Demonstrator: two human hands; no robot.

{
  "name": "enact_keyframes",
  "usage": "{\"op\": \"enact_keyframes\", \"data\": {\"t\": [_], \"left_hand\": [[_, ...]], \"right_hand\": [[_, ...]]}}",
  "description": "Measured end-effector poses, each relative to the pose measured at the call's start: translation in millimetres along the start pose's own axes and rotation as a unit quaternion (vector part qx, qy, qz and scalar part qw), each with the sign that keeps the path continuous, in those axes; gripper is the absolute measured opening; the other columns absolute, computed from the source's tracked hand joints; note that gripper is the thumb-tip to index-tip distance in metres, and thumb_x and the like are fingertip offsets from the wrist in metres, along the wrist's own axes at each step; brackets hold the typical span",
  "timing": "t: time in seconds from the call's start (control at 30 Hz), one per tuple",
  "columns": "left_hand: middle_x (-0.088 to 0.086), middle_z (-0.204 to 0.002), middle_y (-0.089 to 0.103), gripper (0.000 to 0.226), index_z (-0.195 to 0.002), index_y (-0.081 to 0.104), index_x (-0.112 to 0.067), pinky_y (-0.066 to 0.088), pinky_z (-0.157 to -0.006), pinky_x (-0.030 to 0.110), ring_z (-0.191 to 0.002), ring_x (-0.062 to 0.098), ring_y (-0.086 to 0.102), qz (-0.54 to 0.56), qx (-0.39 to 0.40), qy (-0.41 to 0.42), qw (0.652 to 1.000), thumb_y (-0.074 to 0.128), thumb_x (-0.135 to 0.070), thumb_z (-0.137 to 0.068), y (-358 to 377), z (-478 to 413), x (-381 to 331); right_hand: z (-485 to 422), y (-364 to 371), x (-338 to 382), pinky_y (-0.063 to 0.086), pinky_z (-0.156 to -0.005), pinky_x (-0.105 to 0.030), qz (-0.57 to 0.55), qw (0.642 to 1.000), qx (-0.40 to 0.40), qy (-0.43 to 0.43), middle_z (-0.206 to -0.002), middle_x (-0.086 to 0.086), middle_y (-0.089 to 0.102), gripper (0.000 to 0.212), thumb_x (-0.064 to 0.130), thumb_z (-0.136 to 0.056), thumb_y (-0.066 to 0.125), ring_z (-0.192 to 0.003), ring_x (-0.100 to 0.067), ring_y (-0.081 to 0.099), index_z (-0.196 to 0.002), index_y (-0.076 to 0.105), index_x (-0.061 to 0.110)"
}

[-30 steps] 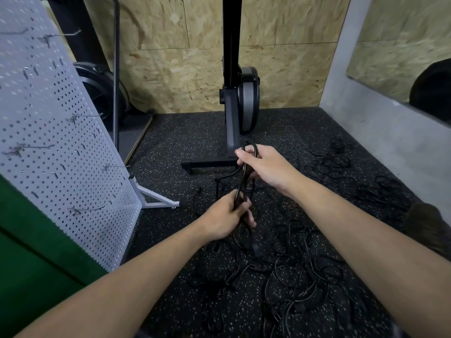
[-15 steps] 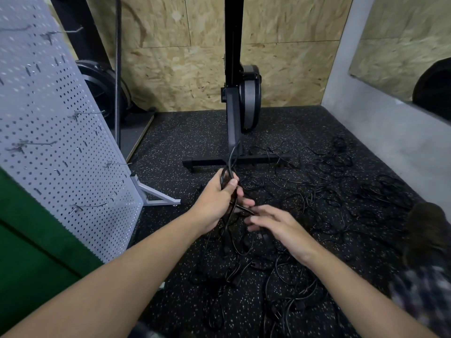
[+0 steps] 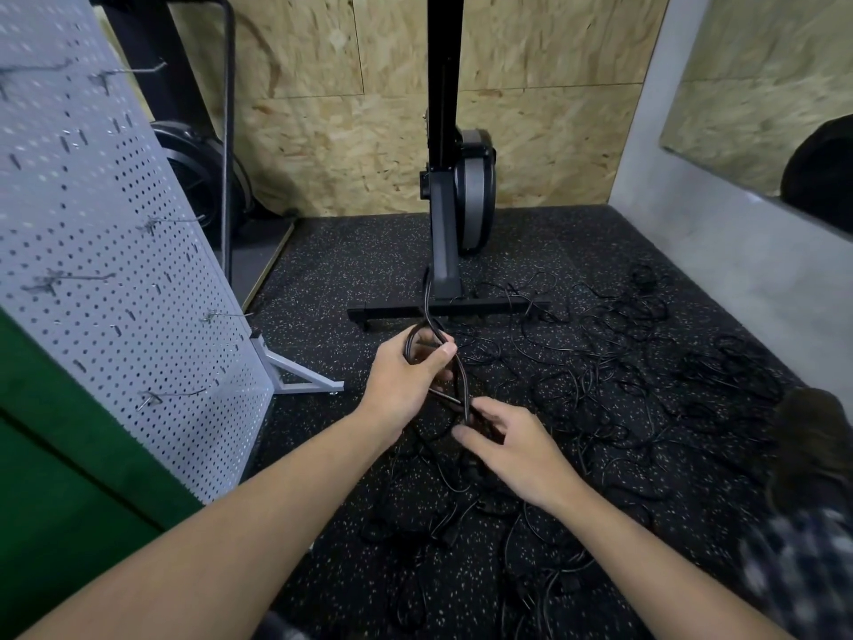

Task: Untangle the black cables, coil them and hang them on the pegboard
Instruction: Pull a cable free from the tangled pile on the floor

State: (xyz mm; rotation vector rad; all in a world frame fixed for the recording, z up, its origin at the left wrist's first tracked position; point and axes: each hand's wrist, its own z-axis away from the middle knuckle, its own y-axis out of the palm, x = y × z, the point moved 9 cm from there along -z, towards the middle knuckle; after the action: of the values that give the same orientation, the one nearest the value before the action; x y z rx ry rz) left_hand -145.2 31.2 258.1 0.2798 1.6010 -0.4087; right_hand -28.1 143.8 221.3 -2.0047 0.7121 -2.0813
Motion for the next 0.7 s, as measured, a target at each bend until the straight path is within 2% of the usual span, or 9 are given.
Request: {"op": "enact_keyframes", "data": {"t": [0.07,0.1,0.13,0.2,0.3,0.4,0.5,0.6,0.7], "left_hand": [[0.003,-0.082,0.073,0.005,-0.103,0.073,-0.015,0.055,-0.067,0.023,-0.068,0.017,0.071,-0.018,0.007,-0.004,1.000,0.071,-0.015,-0.098,-2,0,2],[0.005,-0.084,0.074,0.009,-0.107,0.073,-0.015,0.054,-0.064,0.022,-0.068,0.017,0.072,-0.017,0.011,-0.020,1.000,0.071,-0.016,-0.098,-2,0,6],[0.008,-0.086,0.075,0.011,-0.110,0.073,-0.016,0.055,-0.062,0.021,-0.069,0.017,0.073,-0.011,0.017,-0.044,0.999,0.071,-0.017,-0.099,-2,0,11],[0.012,-0.090,0.076,0.012,-0.109,0.074,-0.013,0.059,-0.065,0.026,-0.076,0.019,0.075,0.014,0.031,-0.093,0.995,0.069,-0.019,-0.100,1,1,19],[0.015,-0.090,0.075,0.015,-0.107,0.073,-0.004,0.062,-0.070,0.030,-0.079,0.023,0.075,0.056,0.057,-0.136,0.987,0.069,-0.017,-0.101,3,3,25],[0.014,-0.085,0.074,0.013,-0.101,0.074,-0.003,0.062,-0.068,0.029,-0.075,0.023,0.074,0.051,0.051,-0.127,0.989,0.072,-0.015,-0.098,1,3,23],[0.011,-0.078,0.071,0.011,-0.096,0.074,-0.002,0.063,-0.066,0.030,-0.069,0.019,0.074,0.047,0.015,-0.116,0.992,0.073,-0.014,-0.096,-4,0,22],[0.012,-0.076,0.069,0.013,-0.097,0.074,-0.001,0.063,-0.063,0.031,-0.070,0.021,0.072,0.033,-0.028,-0.098,0.994,0.073,-0.014,-0.097,-10,-2,18],[0.015,-0.078,0.071,0.013,-0.095,0.073,-0.006,0.062,-0.059,0.030,-0.069,0.024,0.073,-0.002,-0.066,-0.082,0.994,0.072,-0.019,-0.098,-18,-1,12]], "right_hand": [[0,-2,1,0.047,-0.071,-0.016,-0.003,1.000,0.004,-0.003,-0.095,0.012,0.077,0.015,0.025,-0.104,0.061,-0.079,0.004,0.067,-0.110,0.072,0.033],[0,-3,0,0.045,-0.069,-0.015,-0.012,1.000,0.004,0.002,-0.096,0.012,0.078,0.019,0.024,-0.107,0.056,-0.076,0.004,0.065,-0.119,0.069,0.031],[-1,-5,-2,0.046,-0.071,-0.016,-0.028,1.000,0.003,0.011,-0.098,0.012,0.078,0.021,0.024,-0.109,0.052,-0.076,0.001,0.065,-0.125,0.064,0.029],[-4,-9,-10,0.048,-0.080,-0.022,-0.062,0.997,0.007,0.038,-0.103,0.011,0.079,0.020,0.024,-0.111,0.046,-0.083,-0.011,0.063,-0.126,0.059,0.022],[-10,-15,-22,0.050,-0.089,-0.029,-0.111,0.991,0.020,0.078,-0.106,0.004,0.080,0.021,0.022,-0.111,0.045,-0.087,-0.008,0.063,-0.122,0.062,0.014],[-13,-24,-32,0.054,-0.085,-0.033,-0.193,0.972,0.016,0.130,-0.107,-0.006,0.080,0.024,0.018,-0.111,0.046,-0.095,-0.017,0.070,-0.122,0.065,0.010],[-14,-33,-38,0.055,-0.082,-0.038,-0.258,0.948,0.001,0.186,-0.105,-0.013,0.079,0.027,0.016,-0.111,0.045,-0.092,-0.022,0.074,-0.125,0.065,0.006],[-14,-32,-39,0.059,-0.085,-0.048,-0.330,0.916,0.010,0.228,-0.106,-0.022,0.077,0.028,0.014,-0.112,0.041,-0.092,-0.029,0.075,-0.127,0.059,0.000],[-16,-35,-41,0.060,-0.091,-0.054,-0.312,0.918,0.013,0.244,-0.106,-0.018,0.078,0.027,0.016,-0.112,0.039,-0.098,-0.031,0.076,-0.131,0.054,0.002]]}}
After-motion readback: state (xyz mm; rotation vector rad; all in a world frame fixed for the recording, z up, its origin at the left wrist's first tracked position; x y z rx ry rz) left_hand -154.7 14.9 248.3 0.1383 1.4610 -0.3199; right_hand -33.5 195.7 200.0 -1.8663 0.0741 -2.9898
